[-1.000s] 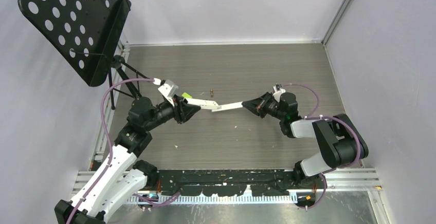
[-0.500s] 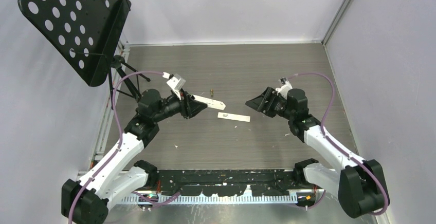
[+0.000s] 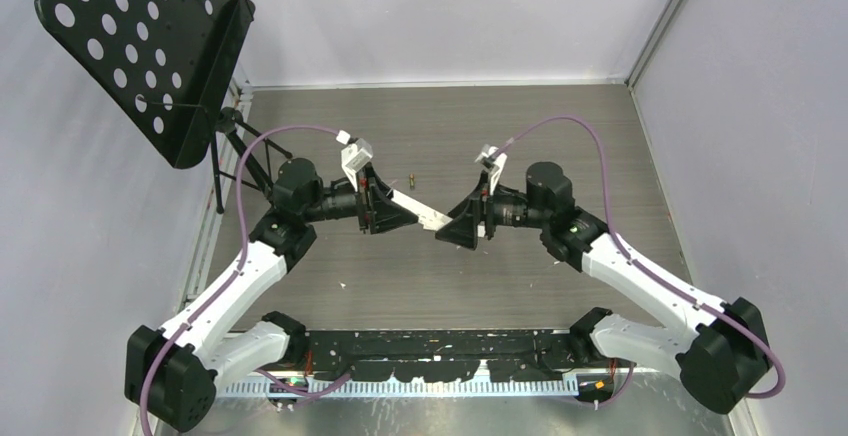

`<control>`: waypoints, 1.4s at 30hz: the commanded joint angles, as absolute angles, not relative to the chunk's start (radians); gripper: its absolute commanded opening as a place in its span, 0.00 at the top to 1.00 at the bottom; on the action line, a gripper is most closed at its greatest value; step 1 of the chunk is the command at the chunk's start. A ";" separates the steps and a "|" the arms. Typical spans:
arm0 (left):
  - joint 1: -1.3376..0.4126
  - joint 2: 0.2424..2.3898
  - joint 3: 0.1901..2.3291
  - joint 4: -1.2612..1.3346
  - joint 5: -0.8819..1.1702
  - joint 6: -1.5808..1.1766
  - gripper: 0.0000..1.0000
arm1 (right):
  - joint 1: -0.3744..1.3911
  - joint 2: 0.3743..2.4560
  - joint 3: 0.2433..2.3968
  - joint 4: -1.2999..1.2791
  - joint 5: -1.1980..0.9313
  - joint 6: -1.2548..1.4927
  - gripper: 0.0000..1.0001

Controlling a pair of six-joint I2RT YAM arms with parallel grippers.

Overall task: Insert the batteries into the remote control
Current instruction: Adjust the remote control.

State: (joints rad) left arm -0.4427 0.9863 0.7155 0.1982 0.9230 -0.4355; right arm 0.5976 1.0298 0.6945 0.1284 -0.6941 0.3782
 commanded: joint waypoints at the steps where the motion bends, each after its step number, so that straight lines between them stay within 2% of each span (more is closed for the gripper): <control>1: -0.440 0.982 0.742 0.334 1.069 -0.499 1.00 | 0.658 1.089 0.799 -0.054 -0.748 0.195 0.22; 4: -0.440 0.976 0.739 0.354 1.108 -0.509 1.00 | 0.667 1.100 0.812 -0.042 -0.797 0.195 0.29; 7: -0.440 0.977 0.741 0.326 1.158 -0.490 1.00 | 0.667 1.094 0.820 -0.038 -0.843 0.196 0.47; 9: -0.440 0.977 0.758 0.254 1.158 -0.448 1.00 | 0.667 1.089 0.821 -0.038 -0.858 0.197 0.54; 13: -0.440 0.983 0.779 0.207 1.161 -0.414 1.00 | 0.667 1.079 0.814 -0.031 -0.878 0.204 0.54; 18: -0.442 0.996 0.780 0.214 1.169 -0.430 1.00 | 0.667 1.069 0.808 -0.008 -0.870 0.216 0.38; 21: -0.442 1.004 0.786 0.209 1.169 -0.436 1.00 | 0.667 1.058 0.806 -0.006 -0.852 0.206 0.35; 23: -0.442 1.009 0.787 0.210 1.168 -0.439 1.00 | 0.667 1.056 0.809 -0.006 -0.843 0.209 0.41; 26: -0.442 1.013 0.787 0.209 1.162 -0.445 0.99 | 0.667 1.056 0.813 -0.006 -0.848 0.196 0.58; 27: -0.442 1.015 0.788 0.210 1.150 -0.451 0.96 | 0.667 1.053 0.811 -0.008 -0.851 0.190 0.63; 28: -0.442 1.017 0.786 0.209 1.127 -0.459 0.88 | 0.668 1.051 0.811 -0.014 -0.852 0.186 0.67; 30: -0.442 1.014 0.784 0.194 1.057 -0.476 0.62 | 0.667 1.051 0.813 -0.018 -0.839 0.186 0.73; 33: -0.442 0.999 0.771 0.180 0.875 -0.519 0.38 | 0.667 1.048 0.812 -0.007 -0.759 0.203 0.77; 35: -0.442 0.983 0.744 0.222 0.727 -0.603 0.31 | 0.667 1.040 0.797 0.061 -0.640 0.229 0.77; 38: -0.442 0.961 0.680 0.338 0.513 -0.817 0.28 | 0.678 1.044 0.777 0.119 -0.470 0.240 0.78; 42: -0.442 0.999 0.590 0.552 0.404 -1.045 0.28 | 0.729 1.065 0.724 0.243 -0.300 0.223 0.83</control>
